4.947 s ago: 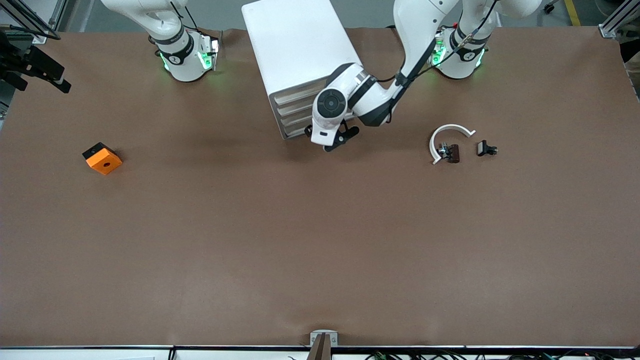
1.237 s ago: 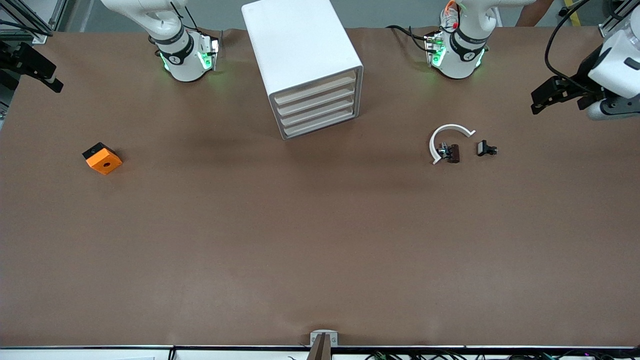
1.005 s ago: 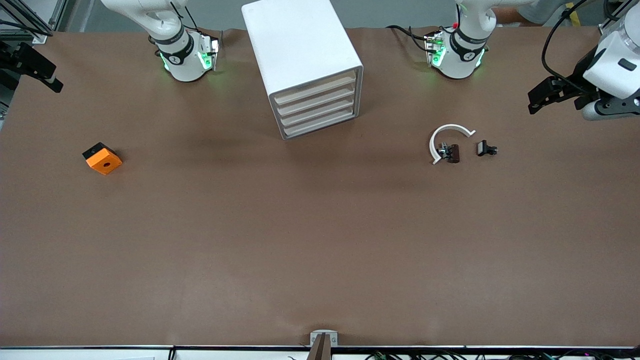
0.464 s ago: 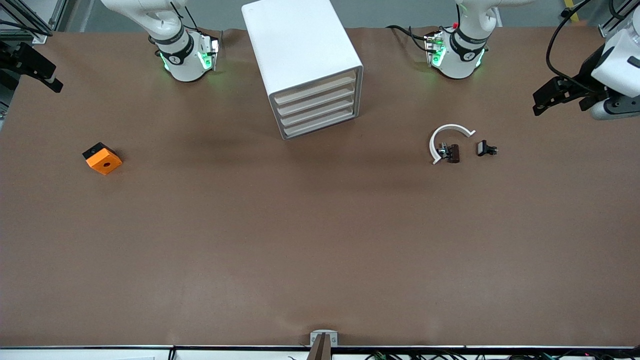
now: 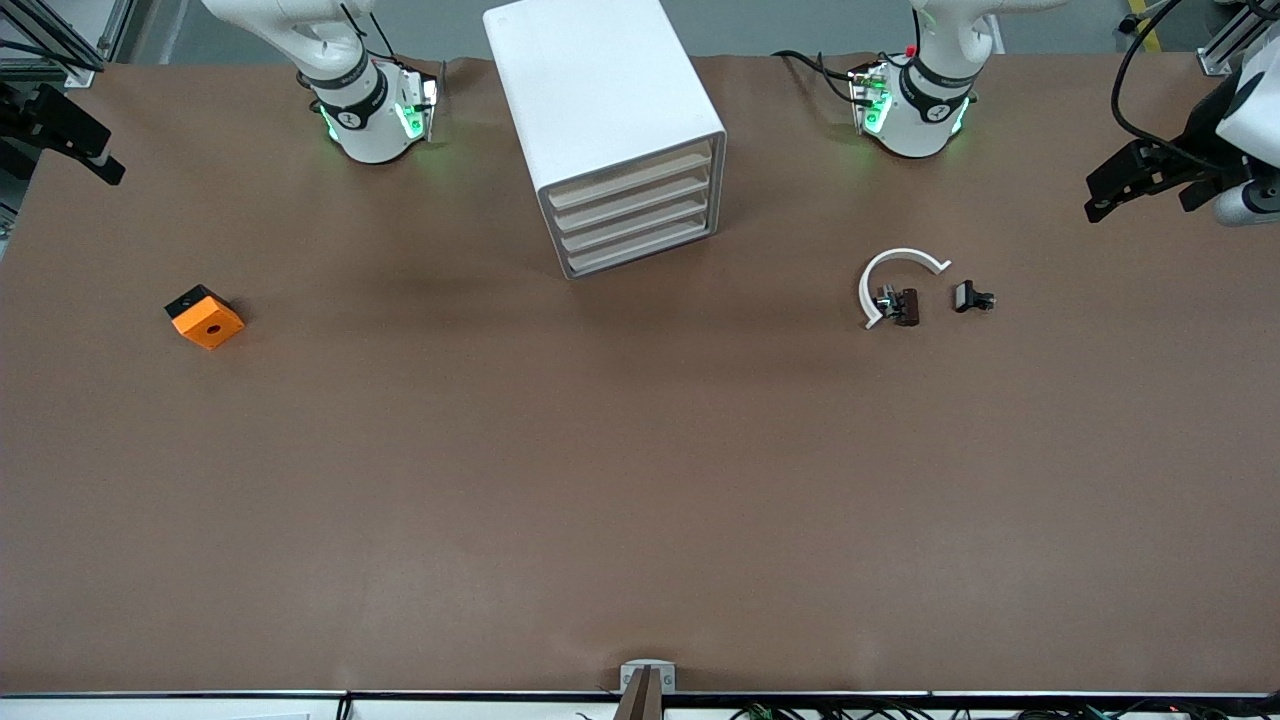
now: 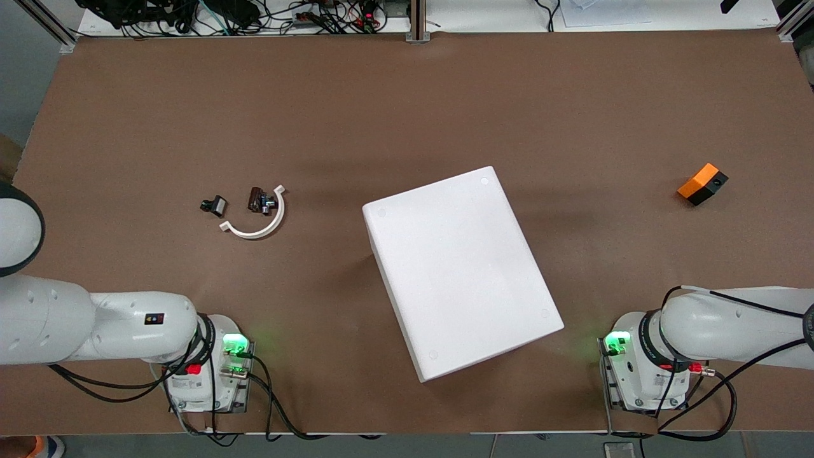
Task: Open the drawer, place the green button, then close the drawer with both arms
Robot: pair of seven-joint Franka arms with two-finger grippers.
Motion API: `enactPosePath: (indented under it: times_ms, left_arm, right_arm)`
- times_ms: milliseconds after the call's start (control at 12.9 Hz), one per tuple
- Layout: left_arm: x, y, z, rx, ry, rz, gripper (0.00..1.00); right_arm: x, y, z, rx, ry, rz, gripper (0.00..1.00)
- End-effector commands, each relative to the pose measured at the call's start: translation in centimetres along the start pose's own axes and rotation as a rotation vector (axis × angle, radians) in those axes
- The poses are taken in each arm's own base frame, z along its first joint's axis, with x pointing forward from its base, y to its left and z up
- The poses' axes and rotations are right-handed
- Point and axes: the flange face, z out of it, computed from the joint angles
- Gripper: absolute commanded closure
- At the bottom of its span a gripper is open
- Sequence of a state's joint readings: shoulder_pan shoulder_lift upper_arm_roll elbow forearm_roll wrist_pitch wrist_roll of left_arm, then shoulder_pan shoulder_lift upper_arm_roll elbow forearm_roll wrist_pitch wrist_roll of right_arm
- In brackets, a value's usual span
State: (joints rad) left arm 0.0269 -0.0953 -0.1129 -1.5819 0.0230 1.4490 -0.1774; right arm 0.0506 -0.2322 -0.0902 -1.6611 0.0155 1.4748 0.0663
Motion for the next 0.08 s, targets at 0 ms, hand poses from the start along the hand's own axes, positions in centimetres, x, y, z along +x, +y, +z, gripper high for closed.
enactPosePath:
  times_ms: [0]
  left_arm:
    - [-0.36,0.77,-0.49,-0.012,-0.023,0.024,0.0]
  right_arm:
    - [0.29,0.21,-0.45,-0.018,0.006,-0.007,0.0]
